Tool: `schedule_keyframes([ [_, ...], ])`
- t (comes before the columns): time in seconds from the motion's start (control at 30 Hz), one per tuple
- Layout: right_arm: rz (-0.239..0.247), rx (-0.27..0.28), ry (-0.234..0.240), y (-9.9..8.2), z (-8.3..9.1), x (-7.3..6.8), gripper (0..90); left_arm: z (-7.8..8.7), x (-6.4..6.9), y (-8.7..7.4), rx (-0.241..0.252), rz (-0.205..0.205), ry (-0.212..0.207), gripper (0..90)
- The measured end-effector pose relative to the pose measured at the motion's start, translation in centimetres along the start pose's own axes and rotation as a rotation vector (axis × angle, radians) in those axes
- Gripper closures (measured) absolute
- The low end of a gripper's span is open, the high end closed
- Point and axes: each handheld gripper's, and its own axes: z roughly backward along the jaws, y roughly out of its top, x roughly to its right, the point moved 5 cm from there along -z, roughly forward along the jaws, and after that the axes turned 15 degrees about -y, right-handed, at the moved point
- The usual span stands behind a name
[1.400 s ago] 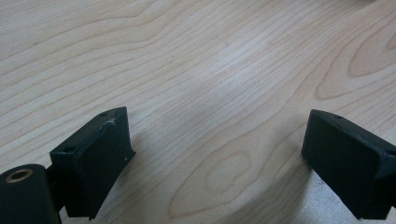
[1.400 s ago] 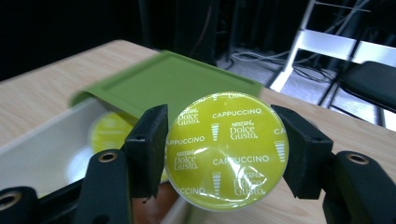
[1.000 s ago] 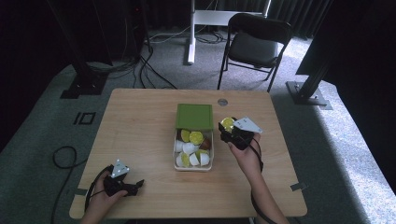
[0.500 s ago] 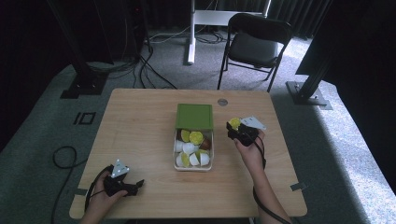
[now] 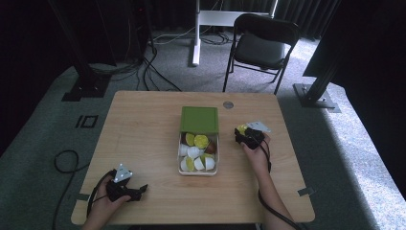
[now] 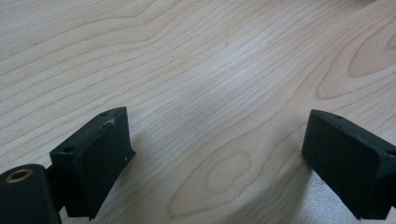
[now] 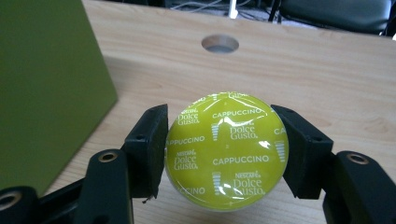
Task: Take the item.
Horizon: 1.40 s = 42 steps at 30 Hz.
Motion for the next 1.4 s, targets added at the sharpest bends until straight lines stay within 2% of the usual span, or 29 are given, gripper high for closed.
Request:
schedule_keyframes([
  [0.47, 0.015, -0.074, -0.015, -1.2, -2.8, 0.1, 39.8, 0.0, 0.0, 0.0, 0.000, 0.000, 0.000, 9.3],
  [0.67, 0.027, -0.080, -0.003, -1.3, -2.9, -0.2, 39.5, 0.0, 0.0, 0.0, 0.000, 0.000, 0.000, 9.3],
  [0.83, 0.006, -0.101, 0.008, -1.3, -2.9, -0.1, 37.2, 0.0, 0.0, 0.0, 0.000, 0.000, 0.000, 9.2],
  [0.87, 0.002, -0.102, 0.010, -1.3, -2.9, -0.1, 34.2, 0.0, 0.0, 0.0, 0.000, 0.000, 0.000, 9.3],
  [0.97, 0.000, -0.100, 0.024, -1.2, -2.7, -0.1, 28.8, 0.0, 0.0, 0.0, 0.000, 0.001, 0.000, 9.3],
  [1.23, 0.011, -0.039, 0.077, 0.0, -1.2, 0.2, 17.7, 0.0, 0.0, 0.0, 0.000, 0.001, 0.000, 9.3],
  [1.37, 0.034, -0.025, 0.100, 0.0, -0.7, 0.2, 13.1, 0.0, 0.0, 0.0, 0.000, 0.001, 0.000, 9.2],
  [1.4, 0.064, -0.023, 0.107, -0.1, -0.5, 0.2, 13.1, 0.0, 0.0, 0.0, 0.000, 0.000, 0.000, 9.2],
])
